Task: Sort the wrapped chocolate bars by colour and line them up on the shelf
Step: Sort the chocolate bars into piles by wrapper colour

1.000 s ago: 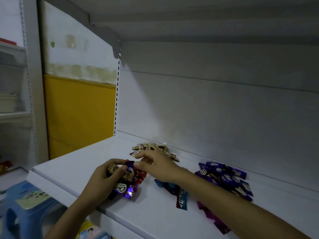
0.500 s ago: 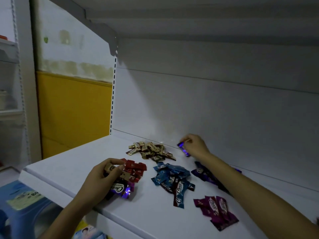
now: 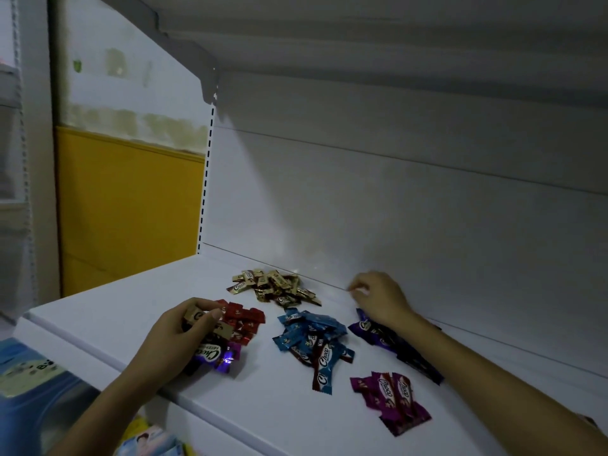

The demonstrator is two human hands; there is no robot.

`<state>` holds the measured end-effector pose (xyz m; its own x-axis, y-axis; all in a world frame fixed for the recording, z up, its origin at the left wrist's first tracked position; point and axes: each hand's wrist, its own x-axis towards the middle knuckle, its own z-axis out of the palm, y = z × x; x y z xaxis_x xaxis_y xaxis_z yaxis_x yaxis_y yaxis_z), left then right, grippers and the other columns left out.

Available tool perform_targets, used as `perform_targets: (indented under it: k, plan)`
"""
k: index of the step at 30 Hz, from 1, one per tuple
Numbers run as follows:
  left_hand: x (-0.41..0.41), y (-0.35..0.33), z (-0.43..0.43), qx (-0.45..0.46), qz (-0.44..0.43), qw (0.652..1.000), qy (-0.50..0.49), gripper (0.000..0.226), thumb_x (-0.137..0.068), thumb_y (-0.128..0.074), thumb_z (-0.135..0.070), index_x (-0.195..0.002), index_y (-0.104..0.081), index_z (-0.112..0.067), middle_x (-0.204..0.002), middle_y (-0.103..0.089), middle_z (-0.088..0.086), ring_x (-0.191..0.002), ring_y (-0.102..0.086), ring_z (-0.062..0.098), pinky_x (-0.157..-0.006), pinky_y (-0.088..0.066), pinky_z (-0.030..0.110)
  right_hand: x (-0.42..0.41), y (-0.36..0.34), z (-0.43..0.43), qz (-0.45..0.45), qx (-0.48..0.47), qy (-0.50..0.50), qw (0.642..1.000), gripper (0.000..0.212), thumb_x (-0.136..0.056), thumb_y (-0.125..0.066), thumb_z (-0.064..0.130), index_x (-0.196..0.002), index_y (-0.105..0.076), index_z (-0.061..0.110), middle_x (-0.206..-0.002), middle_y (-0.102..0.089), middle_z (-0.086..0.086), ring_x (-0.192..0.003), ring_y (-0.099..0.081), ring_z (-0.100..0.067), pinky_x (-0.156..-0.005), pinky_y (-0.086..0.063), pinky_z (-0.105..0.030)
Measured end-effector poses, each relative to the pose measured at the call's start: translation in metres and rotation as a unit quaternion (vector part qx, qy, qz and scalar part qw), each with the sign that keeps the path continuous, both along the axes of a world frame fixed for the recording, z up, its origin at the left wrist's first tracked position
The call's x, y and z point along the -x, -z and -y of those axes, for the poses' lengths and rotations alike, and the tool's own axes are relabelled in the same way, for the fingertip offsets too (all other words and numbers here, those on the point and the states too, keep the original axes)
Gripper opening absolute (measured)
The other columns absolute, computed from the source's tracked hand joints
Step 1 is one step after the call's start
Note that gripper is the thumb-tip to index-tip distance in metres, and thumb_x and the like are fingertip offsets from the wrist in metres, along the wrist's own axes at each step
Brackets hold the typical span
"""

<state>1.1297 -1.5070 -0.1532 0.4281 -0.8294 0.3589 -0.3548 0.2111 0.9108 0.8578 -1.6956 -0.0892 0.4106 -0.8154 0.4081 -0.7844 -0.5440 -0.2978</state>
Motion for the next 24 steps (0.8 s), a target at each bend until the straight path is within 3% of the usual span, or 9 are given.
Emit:
perform_targets:
  k: [3,6,9,12,16,19,21,23,24]
  plan:
    - [-0.001,0.0,0.0,0.007,0.002,1.0,-0.006,0.01,-0.092,-0.056,-0.024,-0.096,-0.065,-0.021,-0.088,-0.071,-0.006,-0.074,-0.069,0.006,-0.056,-0.048,0.011,-0.057,-0.004,-0.047,0.035,-0.09,-0.143,0.985,0.016,-0.092,-0.058,0.031,-0.102,-0.067,0.022,-0.103,-0.067,0.006,-0.093,-0.06,-0.008,-0.092,-0.05,-0.035]
    - [-0.002,0.001,0.0,0.021,-0.002,1.0,-0.009,0.011,-0.091,-0.056,-0.026,-0.093,-0.066,-0.022,-0.08,-0.072,-0.004,-0.075,-0.069,0.008,-0.055,-0.049,0.011,-0.106,-0.002,-0.091,0.032,-0.167,-0.258,0.951,0.031,-0.087,-0.059,0.048,-0.109,-0.064,0.026,-0.107,-0.065,0.008,-0.097,-0.061,-0.008,-0.089,-0.052,-0.036]
    - [-0.004,0.001,0.0,0.045,-0.012,0.999,-0.022,0.013,-0.093,-0.055,-0.023,-0.09,-0.067,-0.019,-0.079,-0.073,-0.006,-0.073,-0.069,0.007,-0.058,-0.05,0.012,-0.136,0.003,-0.111,0.016,-0.186,-0.293,0.938,0.032,-0.085,-0.066,0.034,-0.115,-0.062,0.022,-0.108,-0.068,-0.001,-0.096,-0.063,-0.015,-0.086,-0.053,-0.038]
    - [-0.006,0.002,0.001,0.062,-0.032,0.997,-0.036,0.013,-0.094,-0.056,-0.018,-0.088,-0.067,-0.017,-0.077,-0.073,-0.006,-0.071,-0.069,0.007,-0.058,-0.049,0.011,-0.149,0.008,-0.11,0.059,-0.196,-0.284,0.937,0.025,-0.082,-0.07,0.02,-0.108,-0.066,0.018,-0.1,-0.071,-0.004,-0.091,-0.066,-0.016,-0.084,-0.055,-0.04]
    - [-0.004,0.001,0.001,0.058,-0.046,0.997,-0.018,0.007,-0.083,-0.066,-0.023,-0.09,-0.067,-0.02,-0.079,-0.073,-0.004,-0.073,-0.069,0.005,-0.055,-0.05,0.011,-0.151,0.008,-0.089,0.111,-0.175,-0.255,0.944,0.018,-0.078,-0.073,0.025,-0.096,-0.071,0.022,-0.087,-0.065,0.012,-0.082,-0.063,-0.006,-0.075,-0.055,-0.031]
    - [-0.003,0.001,0.001,0.031,-0.044,0.998,-0.017,0.024,-0.074,-0.067,-0.034,-0.093,-0.066,-0.02,-0.085,-0.071,0.0,-0.073,-0.07,0.007,-0.053,-0.051,0.014,-0.147,0.003,-0.056,0.153,-0.193,-0.184,0.952,0.015,-0.077,-0.075,0.023,-0.092,-0.069,0.024,-0.087,-0.067,0.007,-0.081,-0.066,-0.012,-0.078,-0.057,-0.034]
    - [-0.004,0.001,0.001,0.021,-0.039,0.999,-0.02,0.021,-0.078,-0.067,-0.032,-0.095,-0.065,-0.02,-0.089,-0.07,0.002,-0.073,-0.07,0.008,-0.053,-0.051,0.015,-0.144,-0.001,-0.03,0.197,-0.204,-0.121,0.951,0.011,-0.077,-0.075,0.021,-0.085,-0.068,0.024,-0.086,-0.069,0.003,-0.078,-0.067,-0.014,-0.079,-0.058,-0.037]
    - [-0.004,0.002,0.001,0.022,-0.032,0.999,-0.025,0.018,-0.079,-0.068,-0.03,-0.095,-0.064,-0.021,-0.091,-0.07,0.002,-0.073,-0.07,0.008,-0.053,-0.051,0.015,-0.143,-0.006,-0.006,0.2,-0.194,-0.065,0.958,0.011,-0.08,-0.072,0.022,-0.091,-0.069,0.02,-0.096,-0.07,-0.003,-0.084,-0.066,-0.017,-0.083,-0.056,-0.037]
    - [-0.004,0.002,0.001,0.022,-0.029,0.999,-0.026,0.019,-0.079,-0.068,-0.031,-0.094,-0.065,-0.022,-0.091,-0.07,0.002,-0.073,-0.07,0.009,-0.054,-0.051,0.016,-0.142,-0.008,0.002,0.176,-0.192,-0.044,0.965,0.022,-0.083,-0.069,0.024,-0.104,-0.068,0.016,-0.109,-0.068,-0.006,-0.093,-0.065,-0.019,-0.087,-0.054,-0.035]
